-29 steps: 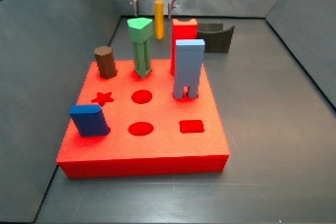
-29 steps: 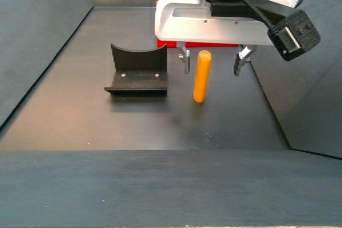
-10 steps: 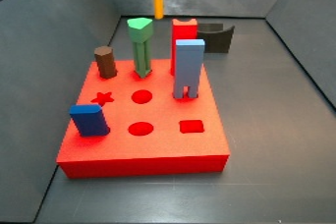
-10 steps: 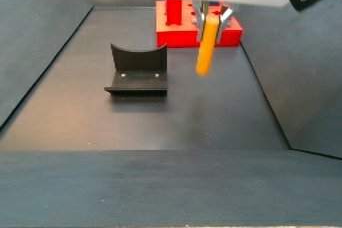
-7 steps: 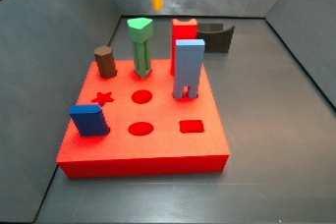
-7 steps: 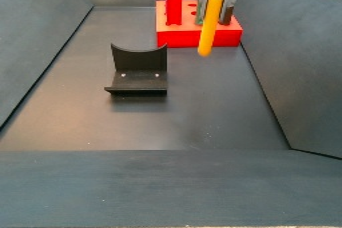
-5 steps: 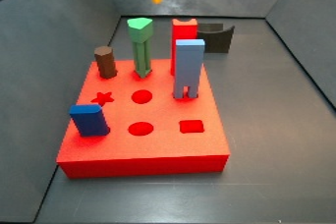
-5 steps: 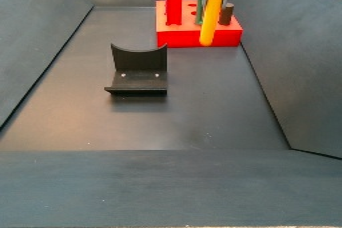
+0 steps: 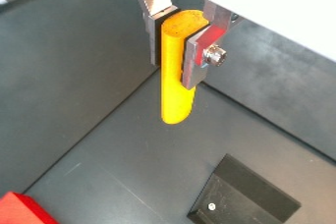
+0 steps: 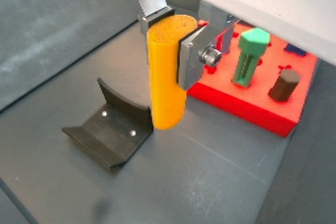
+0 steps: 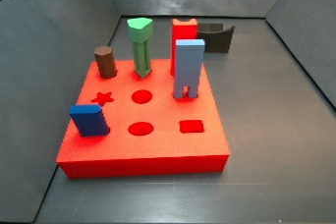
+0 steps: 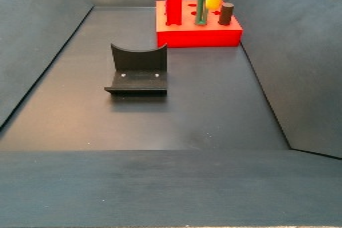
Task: Pick up the oval object. Move up. Move to above the board. Insert the oval object.
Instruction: Move to above the board.
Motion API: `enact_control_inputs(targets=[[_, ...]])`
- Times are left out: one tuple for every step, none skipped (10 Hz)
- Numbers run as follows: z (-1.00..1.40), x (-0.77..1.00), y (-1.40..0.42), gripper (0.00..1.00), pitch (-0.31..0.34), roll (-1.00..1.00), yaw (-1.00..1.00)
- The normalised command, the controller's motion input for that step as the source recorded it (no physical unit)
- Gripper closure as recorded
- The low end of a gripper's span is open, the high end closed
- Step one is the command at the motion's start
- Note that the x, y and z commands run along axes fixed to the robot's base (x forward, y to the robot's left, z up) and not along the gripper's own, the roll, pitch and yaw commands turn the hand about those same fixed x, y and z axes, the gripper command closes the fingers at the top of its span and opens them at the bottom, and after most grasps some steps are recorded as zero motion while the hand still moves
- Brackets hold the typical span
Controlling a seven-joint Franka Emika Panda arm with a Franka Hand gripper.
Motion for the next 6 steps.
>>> enact_control_inputs(targets=[[0.47,0.0,-0.03,1.0,0.099,0.09,0.03],[0.2,0.0,-0.02,1.0,0.098,0.1,0.03],[0.15,0.16,-1.0,1.0,0.574,0.18,0.43],[0.13,0.16,-1.0,1.0,0.549,0.18,0.41],[0.14,0.18,-1.0,1.0,0.451,0.15,0.27],[0.14,0.19,-1.0,1.0,0.374,0.09,0.19]])
